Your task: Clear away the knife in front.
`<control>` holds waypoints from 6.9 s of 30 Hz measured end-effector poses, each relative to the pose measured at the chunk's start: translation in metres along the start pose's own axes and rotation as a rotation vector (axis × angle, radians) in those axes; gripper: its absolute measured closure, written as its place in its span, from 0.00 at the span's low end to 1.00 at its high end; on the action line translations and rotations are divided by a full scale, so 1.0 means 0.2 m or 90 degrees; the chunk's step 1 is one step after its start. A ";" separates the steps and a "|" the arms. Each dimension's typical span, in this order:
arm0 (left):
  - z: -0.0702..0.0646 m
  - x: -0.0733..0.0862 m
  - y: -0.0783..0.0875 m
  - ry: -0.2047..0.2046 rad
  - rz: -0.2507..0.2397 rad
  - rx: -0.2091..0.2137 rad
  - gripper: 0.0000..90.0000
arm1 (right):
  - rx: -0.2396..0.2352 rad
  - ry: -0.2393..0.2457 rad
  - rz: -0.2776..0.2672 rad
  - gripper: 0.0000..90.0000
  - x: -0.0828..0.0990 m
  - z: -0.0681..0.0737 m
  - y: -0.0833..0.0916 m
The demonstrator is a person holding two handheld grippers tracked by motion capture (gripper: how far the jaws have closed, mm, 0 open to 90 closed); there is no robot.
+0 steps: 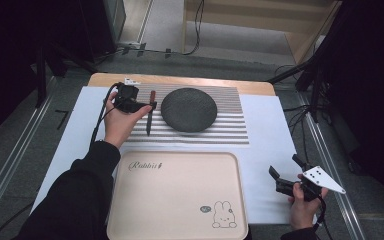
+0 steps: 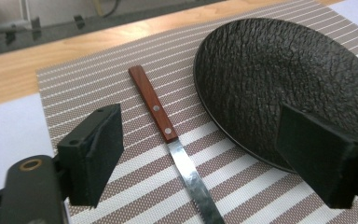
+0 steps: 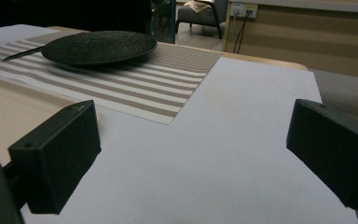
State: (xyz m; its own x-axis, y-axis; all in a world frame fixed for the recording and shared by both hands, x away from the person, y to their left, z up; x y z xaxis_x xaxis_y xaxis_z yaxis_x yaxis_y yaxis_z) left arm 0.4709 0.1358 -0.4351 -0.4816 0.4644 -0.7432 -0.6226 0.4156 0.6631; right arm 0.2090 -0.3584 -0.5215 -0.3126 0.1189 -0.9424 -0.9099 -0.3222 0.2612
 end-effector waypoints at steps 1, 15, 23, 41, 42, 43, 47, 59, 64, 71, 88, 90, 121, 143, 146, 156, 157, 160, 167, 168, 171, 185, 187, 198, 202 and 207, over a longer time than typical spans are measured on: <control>0.01 -0.01 -0.02 0.007 0.010 0.000 0.17 | 0.001 -0.001 0.001 0.01 0.00 0.00 0.00; 0.05 -0.07 -0.24 0.034 0.167 0.002 0.39 | 0.000 -0.006 -0.003 0.01 0.00 -0.01 0.00; 0.07 -0.10 -0.33 0.043 0.219 -0.012 0.55 | -0.001 -0.006 -0.003 0.01 0.00 -0.01 0.00; 0.04 -0.07 -0.45 0.046 0.280 -0.048 0.84 | -0.001 -0.011 -0.006 0.01 0.00 -0.01 0.00; 0.04 -0.07 -0.45 0.048 0.280 -0.047 0.85 | 0.000 -0.011 -0.005 0.01 0.00 -0.01 0.00; 0.04 -0.07 -0.45 0.051 0.279 -0.044 0.85 | 0.000 -0.011 -0.005 0.01 0.00 -0.01 0.00; 0.05 -0.06 -0.45 0.046 0.276 -0.040 0.85 | 0.001 -0.011 -0.005 0.01 0.00 -0.01 0.00; 0.08 -0.06 -0.40 0.055 0.270 -0.027 0.85 | 0.002 -0.014 -0.006 0.01 0.00 -0.02 0.00; 0.10 -0.05 -0.35 0.057 0.261 -0.019 0.85 | 0.003 -0.014 -0.005 0.01 0.00 -0.02 0.00; 0.08 -0.04 -0.25 0.049 0.237 -0.001 0.85 | 0.004 -0.014 -0.006 0.01 0.00 -0.02 0.00; 0.02 0.04 -0.02 0.041 0.194 0.037 0.85 | 0.004 -0.013 -0.004 0.01 0.00 -0.01 0.00; 0.00 0.05 0.00 0.038 0.189 0.041 0.85 | 0.004 -0.013 -0.003 0.01 0.00 -0.01 0.00; -0.25 0.22 0.30 -0.033 0.149 0.095 0.85 | 0.006 -0.016 -0.004 0.01 0.00 -0.01 0.00; -0.45 0.46 0.47 -0.051 0.133 0.116 0.85 | 0.006 -0.012 -0.003 0.01 0.00 -0.01 0.00; -0.47 0.49 0.49 -0.045 0.129 0.123 0.85 | 0.006 -0.012 -0.002 0.01 0.00 -0.01 0.00; -0.57 0.62 0.56 -0.043 0.125 0.121 0.85 | 0.008 -0.012 -0.001 0.01 0.00 -0.01 0.00; -0.57 0.63 0.57 -0.037 0.123 0.122 0.85 | 0.008 -0.012 -0.001 0.01 0.00 -0.01 0.00; -0.58 0.67 0.58 -0.020 0.121 0.128 0.85 | 0.008 -0.013 -0.002 0.01 0.00 -0.01 0.00; -0.59 0.75 0.61 0.008 0.113 0.116 0.85 | 0.010 -0.016 -0.003 0.01 0.00 -0.01 0.00; -0.59 0.76 0.61 0.011 0.114 0.118 0.85 | 0.010 -0.016 -0.003 0.01 0.00 -0.01 0.00; -0.58 0.81 0.60 0.032 0.117 0.119 0.85 | 0.009 -0.014 -0.002 0.01 0.00 -0.01 0.00; -0.56 0.83 0.60 0.068 0.080 0.134 0.77 | 0.010 -0.017 -0.006 0.01 0.00 -0.01 0.00; -0.59 0.80 0.60 0.036 0.071 0.133 0.89 | 0.009 -0.014 -0.005 0.01 0.00 -0.01 0.00; -0.67 0.76 0.49 -0.046 0.102 0.117 0.99 | 0.011 -0.017 -0.005 0.01 0.00 -0.01 0.00; -0.64 0.79 0.49 -0.037 0.109 0.117 0.99 | 0.011 -0.017 -0.005 0.01 0.00 -0.01 0.00; -0.58 0.83 0.52 -0.018 0.101 0.106 1.00 | 0.012 -0.016 -0.004 0.01 0.00 -0.01 0.00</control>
State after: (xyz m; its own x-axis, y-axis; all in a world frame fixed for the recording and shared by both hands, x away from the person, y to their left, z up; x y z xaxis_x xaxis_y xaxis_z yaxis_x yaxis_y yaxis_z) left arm 0.2539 0.1656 -0.4994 -0.5466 0.5542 -0.6277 -0.4292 0.4582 0.7784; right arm 0.2089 -0.3612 -0.5223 -0.3136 0.1438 -0.9386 -0.9167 -0.3038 0.2597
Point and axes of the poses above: each handheld gripper's, and its own axes: y roughly backward along the jaws, x roughly out of its underside, z roughly to its left, the point moved 1 cm from there along -y, roughly forward along the jaws, and after that the axes turned 11 degrees about -y, right-handed, at the moved point
